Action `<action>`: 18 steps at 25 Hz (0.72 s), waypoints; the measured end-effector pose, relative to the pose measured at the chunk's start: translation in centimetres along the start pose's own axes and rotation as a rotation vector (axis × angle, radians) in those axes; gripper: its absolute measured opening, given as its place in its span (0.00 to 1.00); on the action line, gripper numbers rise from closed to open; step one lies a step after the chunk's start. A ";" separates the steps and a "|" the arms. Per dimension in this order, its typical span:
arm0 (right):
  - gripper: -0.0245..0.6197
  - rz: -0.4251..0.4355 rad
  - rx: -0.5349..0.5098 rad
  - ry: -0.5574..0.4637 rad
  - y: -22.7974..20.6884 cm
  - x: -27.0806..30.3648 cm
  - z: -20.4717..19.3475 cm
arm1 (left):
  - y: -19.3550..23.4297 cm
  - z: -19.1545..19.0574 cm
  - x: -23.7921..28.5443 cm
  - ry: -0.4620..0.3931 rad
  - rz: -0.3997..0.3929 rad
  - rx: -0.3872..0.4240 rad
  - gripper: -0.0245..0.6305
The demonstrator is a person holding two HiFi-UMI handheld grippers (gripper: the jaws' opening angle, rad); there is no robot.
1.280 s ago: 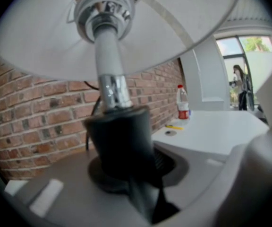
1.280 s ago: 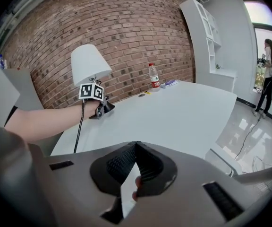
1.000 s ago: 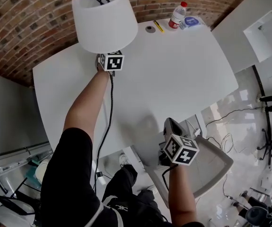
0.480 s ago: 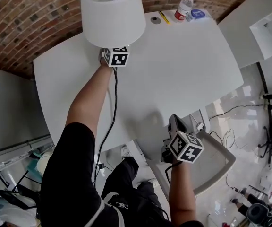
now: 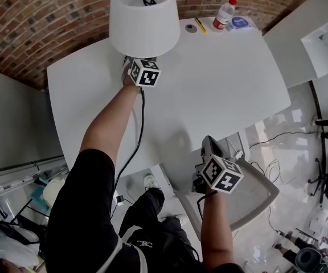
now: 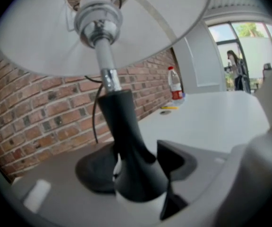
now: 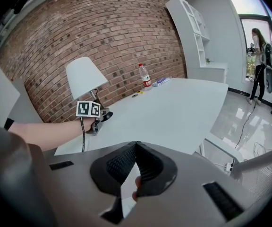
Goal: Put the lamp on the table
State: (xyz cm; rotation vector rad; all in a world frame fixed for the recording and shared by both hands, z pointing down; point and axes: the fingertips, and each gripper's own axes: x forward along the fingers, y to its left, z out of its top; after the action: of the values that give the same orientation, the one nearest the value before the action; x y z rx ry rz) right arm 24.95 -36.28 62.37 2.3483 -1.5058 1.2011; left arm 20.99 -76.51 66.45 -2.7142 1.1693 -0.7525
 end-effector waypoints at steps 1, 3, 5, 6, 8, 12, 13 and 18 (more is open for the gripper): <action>0.03 0.004 -0.003 -0.001 0.2 -0.3 0.2 | -0.3 -0.6 -0.9 0.020 -0.003 -0.006 0.43; 0.03 0.016 -0.012 0.000 0.9 -0.9 0.7 | -1.1 -2.1 -3.1 0.065 -0.017 -0.018 0.37; 0.03 0.032 -0.031 -0.001 1.8 -1.7 1.4 | -1.6 -3.5 -5.7 0.105 -0.020 -0.028 0.22; 0.03 0.041 -0.042 -0.004 2.3 -2.0 1.9 | -1.8 -3.8 -7.0 0.117 -0.020 -0.036 0.17; 0.03 0.062 -0.059 -0.015 3.2 -2.9 2.8 | -2.3 -3.8 -9.9 0.126 -0.022 -0.059 0.06; 0.03 0.118 -0.110 -0.043 6.0 -4.7 3.8 | -3.2 -3.3 -16.5 0.128 -0.043 -0.137 0.04; 0.03 0.136 -0.127 -0.051 6.8 -4.9 4.2 | -3.2 -3.0 -17.9 0.131 -0.044 -0.161 0.04; 0.03 0.208 -0.183 -0.087 8.6 -7.4 5.2 | -4.7 -0.9 -25.1 0.127 -0.051 -0.270 0.04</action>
State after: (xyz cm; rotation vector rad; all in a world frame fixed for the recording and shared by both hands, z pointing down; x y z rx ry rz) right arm 19.47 -37.73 51.29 2.1953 -1.8407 0.9620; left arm 8.99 -55.45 58.41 -2.9623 1.3212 -0.8407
